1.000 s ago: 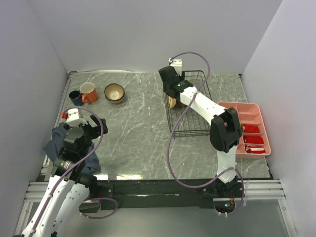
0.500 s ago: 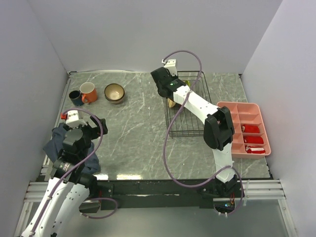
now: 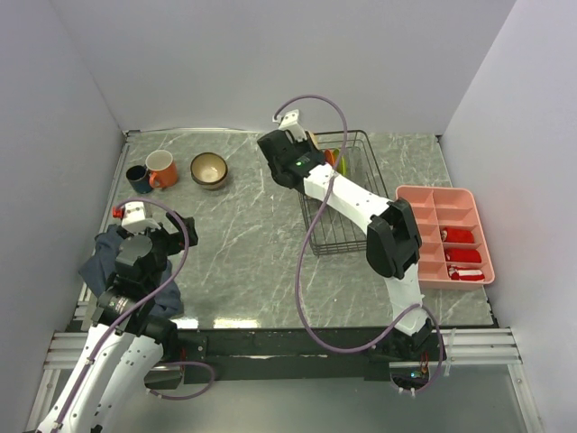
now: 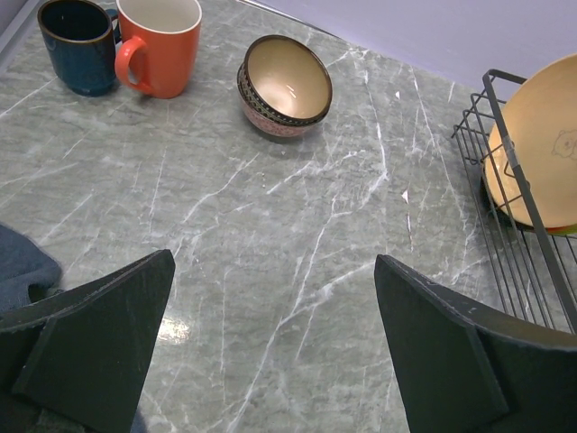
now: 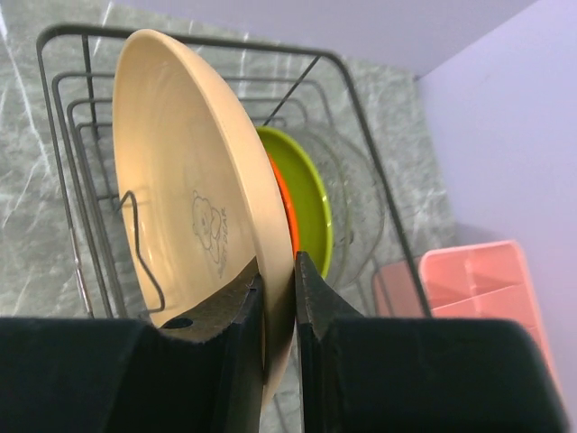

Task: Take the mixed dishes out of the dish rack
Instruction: Pick up the plate from the dish rack.

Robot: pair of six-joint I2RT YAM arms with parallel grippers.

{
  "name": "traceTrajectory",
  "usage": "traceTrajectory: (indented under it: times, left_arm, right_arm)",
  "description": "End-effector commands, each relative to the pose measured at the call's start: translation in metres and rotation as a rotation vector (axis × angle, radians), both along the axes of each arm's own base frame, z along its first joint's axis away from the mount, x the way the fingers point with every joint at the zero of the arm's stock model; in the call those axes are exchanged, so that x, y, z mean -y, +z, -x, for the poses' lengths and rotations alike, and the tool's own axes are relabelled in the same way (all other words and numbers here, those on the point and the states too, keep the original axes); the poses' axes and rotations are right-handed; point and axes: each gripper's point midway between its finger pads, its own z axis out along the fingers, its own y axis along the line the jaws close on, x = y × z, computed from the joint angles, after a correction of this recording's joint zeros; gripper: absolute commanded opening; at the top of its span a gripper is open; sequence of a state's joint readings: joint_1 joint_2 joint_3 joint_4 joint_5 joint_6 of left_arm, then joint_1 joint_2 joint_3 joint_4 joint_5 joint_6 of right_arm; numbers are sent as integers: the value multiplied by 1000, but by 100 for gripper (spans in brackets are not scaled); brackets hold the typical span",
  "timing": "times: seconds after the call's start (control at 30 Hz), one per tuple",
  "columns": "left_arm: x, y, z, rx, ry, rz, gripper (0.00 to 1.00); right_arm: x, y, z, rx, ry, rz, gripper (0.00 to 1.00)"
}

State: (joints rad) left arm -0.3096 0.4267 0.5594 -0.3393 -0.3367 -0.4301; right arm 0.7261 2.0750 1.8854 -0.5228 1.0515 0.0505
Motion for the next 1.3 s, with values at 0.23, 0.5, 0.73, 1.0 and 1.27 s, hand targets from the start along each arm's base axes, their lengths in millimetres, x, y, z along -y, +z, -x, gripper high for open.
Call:
traceTrajectory:
  times: [0.23,0.5,0.73,1.0,1.27]
  left_arm:
    - [1,9,-3,43,-4,-2,100]
    - [3,8,-3,34,-11,1,99]
    - [11,6,-5,22,-46,17,100]
    - [46,20,-13,-1,-187,112,100]
    - [91,41,-20,-27,-374,258,99]
  right_arm:
    - [-18,74,-2,210,-28,105,0]
    - [-23,103,12,242,20,69,0]
    - [-18,123,33,251,70,-41,0]
    - [-18,137,63,229,176,-337,0]
    - [-32,117,105,138,341,-668,0]
